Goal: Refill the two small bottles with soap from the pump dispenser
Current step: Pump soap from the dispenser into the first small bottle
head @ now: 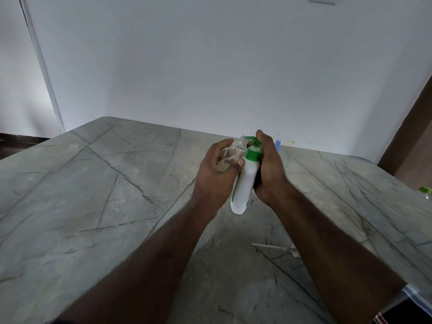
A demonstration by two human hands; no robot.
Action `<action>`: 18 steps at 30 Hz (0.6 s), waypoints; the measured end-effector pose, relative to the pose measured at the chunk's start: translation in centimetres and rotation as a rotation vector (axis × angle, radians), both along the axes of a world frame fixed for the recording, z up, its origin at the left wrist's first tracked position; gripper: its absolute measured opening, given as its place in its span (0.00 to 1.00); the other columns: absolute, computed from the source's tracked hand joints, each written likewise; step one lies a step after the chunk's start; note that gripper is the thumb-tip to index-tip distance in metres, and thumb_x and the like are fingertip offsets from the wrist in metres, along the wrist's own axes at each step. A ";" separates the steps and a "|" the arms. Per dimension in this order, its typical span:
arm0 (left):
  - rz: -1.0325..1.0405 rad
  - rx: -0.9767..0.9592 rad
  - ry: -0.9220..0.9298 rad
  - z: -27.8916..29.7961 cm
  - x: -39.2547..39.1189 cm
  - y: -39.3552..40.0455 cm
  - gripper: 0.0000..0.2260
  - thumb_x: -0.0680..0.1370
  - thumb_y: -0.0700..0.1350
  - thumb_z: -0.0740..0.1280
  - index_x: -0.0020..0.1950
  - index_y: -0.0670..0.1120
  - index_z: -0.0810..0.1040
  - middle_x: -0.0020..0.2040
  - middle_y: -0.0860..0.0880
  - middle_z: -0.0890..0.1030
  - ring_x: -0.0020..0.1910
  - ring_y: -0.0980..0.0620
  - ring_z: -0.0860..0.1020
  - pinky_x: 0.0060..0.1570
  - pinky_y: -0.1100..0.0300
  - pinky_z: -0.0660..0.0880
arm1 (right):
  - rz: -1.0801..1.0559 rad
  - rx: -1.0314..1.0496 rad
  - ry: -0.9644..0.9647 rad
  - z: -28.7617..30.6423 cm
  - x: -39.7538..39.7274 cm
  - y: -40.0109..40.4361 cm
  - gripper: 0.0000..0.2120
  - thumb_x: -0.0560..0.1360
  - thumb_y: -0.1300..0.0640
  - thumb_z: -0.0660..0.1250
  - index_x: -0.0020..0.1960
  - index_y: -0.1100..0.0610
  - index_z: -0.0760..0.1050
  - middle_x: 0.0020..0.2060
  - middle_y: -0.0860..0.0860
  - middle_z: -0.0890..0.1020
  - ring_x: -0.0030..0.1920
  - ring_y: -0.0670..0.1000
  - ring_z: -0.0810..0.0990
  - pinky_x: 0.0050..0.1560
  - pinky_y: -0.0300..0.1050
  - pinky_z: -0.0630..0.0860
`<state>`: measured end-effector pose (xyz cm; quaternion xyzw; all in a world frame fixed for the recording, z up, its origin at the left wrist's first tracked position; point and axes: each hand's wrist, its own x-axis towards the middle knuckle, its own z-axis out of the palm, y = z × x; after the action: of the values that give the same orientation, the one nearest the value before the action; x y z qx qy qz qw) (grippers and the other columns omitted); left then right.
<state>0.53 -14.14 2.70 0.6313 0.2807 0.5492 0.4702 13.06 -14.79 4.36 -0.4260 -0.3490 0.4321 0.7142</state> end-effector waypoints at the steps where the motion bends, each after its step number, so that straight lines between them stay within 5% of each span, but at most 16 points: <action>1: -0.011 -0.004 -0.018 0.0 -0.1 0.0 0.19 0.78 0.42 0.70 0.68 0.55 0.74 0.61 0.58 0.79 0.57 0.63 0.78 0.57 0.62 0.78 | 0.000 0.000 0.001 0.0 0.0 0.0 0.18 0.77 0.40 0.63 0.46 0.54 0.81 0.47 0.54 0.83 0.51 0.56 0.80 0.61 0.53 0.74; 4: -0.028 -0.001 -0.049 0.2 -0.2 0.1 0.18 0.79 0.40 0.70 0.65 0.57 0.74 0.63 0.55 0.79 0.61 0.58 0.78 0.63 0.53 0.77 | -0.017 0.000 -0.004 0.0 -0.1 0.1 0.18 0.75 0.39 0.64 0.49 0.54 0.81 0.51 0.55 0.81 0.53 0.57 0.79 0.64 0.55 0.72; 12: -0.039 0.009 -0.021 0.5 -0.3 0.3 0.18 0.80 0.40 0.68 0.66 0.58 0.73 0.56 0.65 0.76 0.63 0.60 0.75 0.62 0.59 0.76 | -0.041 -0.019 -0.046 0.2 -0.1 0.2 0.17 0.78 0.40 0.61 0.50 0.52 0.80 0.42 0.50 0.85 0.47 0.53 0.82 0.57 0.50 0.76; 18: -0.007 0.018 0.000 0.1 -0.2 0.5 0.19 0.80 0.40 0.68 0.70 0.52 0.73 0.61 0.56 0.76 0.62 0.56 0.76 0.65 0.53 0.76 | -0.012 -0.043 -0.037 0.1 0.2 0.2 0.13 0.77 0.44 0.64 0.44 0.52 0.81 0.41 0.51 0.85 0.44 0.53 0.82 0.54 0.50 0.76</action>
<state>0.29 -13.68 2.80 0.6366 0.2736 0.5499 0.4664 13.22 -14.62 4.49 -0.4513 -0.3503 0.4270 0.7009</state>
